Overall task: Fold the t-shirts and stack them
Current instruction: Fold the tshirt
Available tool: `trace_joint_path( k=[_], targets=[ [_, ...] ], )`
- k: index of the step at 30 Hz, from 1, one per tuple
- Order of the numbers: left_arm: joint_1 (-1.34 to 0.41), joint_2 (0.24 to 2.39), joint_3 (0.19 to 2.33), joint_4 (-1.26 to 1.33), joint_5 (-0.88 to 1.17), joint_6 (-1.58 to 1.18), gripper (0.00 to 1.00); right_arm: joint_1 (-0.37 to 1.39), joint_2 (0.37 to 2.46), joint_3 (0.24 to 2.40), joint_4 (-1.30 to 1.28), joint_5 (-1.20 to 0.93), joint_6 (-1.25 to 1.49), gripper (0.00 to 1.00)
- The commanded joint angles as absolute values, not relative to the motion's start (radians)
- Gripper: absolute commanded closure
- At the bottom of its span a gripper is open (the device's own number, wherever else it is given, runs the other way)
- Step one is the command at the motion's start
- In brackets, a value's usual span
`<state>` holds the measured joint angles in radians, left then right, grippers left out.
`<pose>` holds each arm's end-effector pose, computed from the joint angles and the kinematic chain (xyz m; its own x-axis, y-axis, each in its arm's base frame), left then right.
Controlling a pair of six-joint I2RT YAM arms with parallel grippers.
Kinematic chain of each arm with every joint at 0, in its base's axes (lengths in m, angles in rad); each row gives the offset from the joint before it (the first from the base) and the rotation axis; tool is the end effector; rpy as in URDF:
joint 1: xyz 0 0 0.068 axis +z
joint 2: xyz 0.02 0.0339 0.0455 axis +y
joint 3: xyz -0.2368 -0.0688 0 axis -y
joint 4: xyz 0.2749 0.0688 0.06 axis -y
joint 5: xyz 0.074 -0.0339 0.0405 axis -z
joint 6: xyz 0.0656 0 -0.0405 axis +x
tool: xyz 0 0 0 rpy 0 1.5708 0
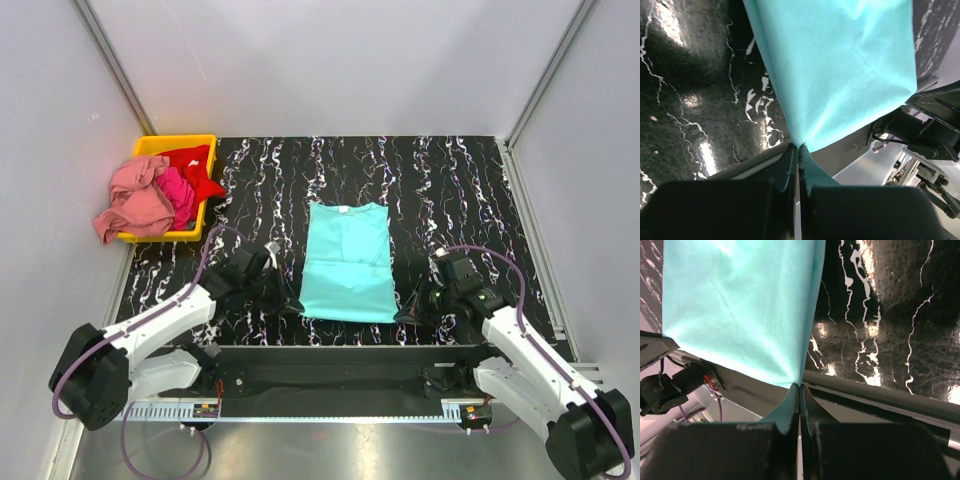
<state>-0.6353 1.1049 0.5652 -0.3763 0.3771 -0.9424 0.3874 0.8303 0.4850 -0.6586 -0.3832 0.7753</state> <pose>0.1969 -0.1752 0.1282 -0.9676 -0.2210 -0.1217 -0.0860 0.7425 -0.6644 0.1867 0.1027 0.1380 -0.9332 0.3204 -0.1628 0.1637 0.7822 0.6011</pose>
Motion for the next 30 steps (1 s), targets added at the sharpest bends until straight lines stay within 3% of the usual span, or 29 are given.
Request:
trace_joint_path(
  k=[1,19,30],
  targets=[
    [-0.653,1.054,0.609,-0.426,0.351,-0.979,1.0,0.399,0.776,0.537,-0.736,-0.394,0.796,1.0],
    [-0.913,0.873,0.589,-0.456,0.176,-1.184,1.0,0.403,0.465,0.551,-0.94,-0.439,0.89,1.0],
    [-0.859,1.008,0.842,-0.572,0.123,-1.046,1.0,0.405,0.695,0.81,-0.896,-0.282,0.798,1.0]
  ],
)
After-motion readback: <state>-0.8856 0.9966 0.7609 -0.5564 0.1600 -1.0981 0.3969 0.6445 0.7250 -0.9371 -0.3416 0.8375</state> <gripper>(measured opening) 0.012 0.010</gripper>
